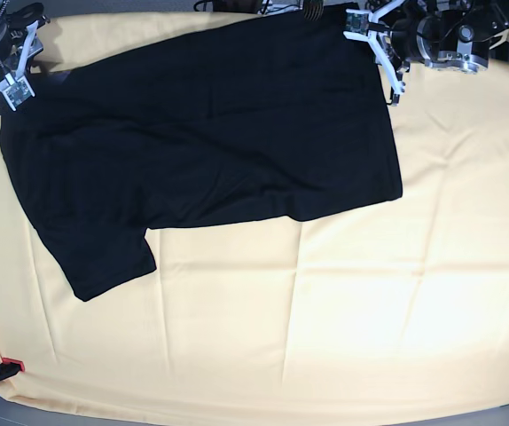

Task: Fold the T-shirt properly
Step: 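Adjust the left gripper's grip on the shirt's shoulder edge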

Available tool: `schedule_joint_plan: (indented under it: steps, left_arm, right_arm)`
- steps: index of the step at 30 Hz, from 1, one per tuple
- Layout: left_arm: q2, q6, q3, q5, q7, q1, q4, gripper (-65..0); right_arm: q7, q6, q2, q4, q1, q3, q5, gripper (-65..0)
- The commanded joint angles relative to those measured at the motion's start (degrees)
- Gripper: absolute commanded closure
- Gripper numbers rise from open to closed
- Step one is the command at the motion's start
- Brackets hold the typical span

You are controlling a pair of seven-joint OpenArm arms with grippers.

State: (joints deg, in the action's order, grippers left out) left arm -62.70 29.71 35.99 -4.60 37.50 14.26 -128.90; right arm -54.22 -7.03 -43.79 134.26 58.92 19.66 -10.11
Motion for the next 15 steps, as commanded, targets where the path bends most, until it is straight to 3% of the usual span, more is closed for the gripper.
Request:
schedule_joint_plan:
  steps: [1, 5, 9, 13, 15]
  left_arm:
    - [-0.7, -1.2, -0.4, -0.3, -0.5, -0.5, -0.8, 0.0]
    - [-0.8, -5.2, -0.4, 2.4, -0.4, -1.2, -1.2, 0.0]
    - [-1.0, -4.6, -0.4, 3.1, -0.2, -1.4, -3.2, 0.0]
    - [-1.0, 6.2, -0.4, -2.5, 0.3, -1.4, -3.7, -1.0]
    - [-1.0, 10.3, -0.4, -5.0, 1.3, -1.4, -3.6, -17.9]
  right_arm:
    - [0.7, 0.7, -0.7, 0.7, 0.3, 0.6, 0.7, -40.5]
    - [0.7, 1.5, -0.7, 0.7, 0.3, 0.6, 0.7, -40.5]
    - [0.7, 1.9, -0.7, 0.7, 0.3, 0.6, 0.7, -40.5]
    - [0.7, 1.9, -0.7, 0.7, 0.3, 0.6, 0.7, -40.5]
    - [0.7, 1.9, -0.7, 0.7, 0.3, 0.6, 0.7, -40.5]
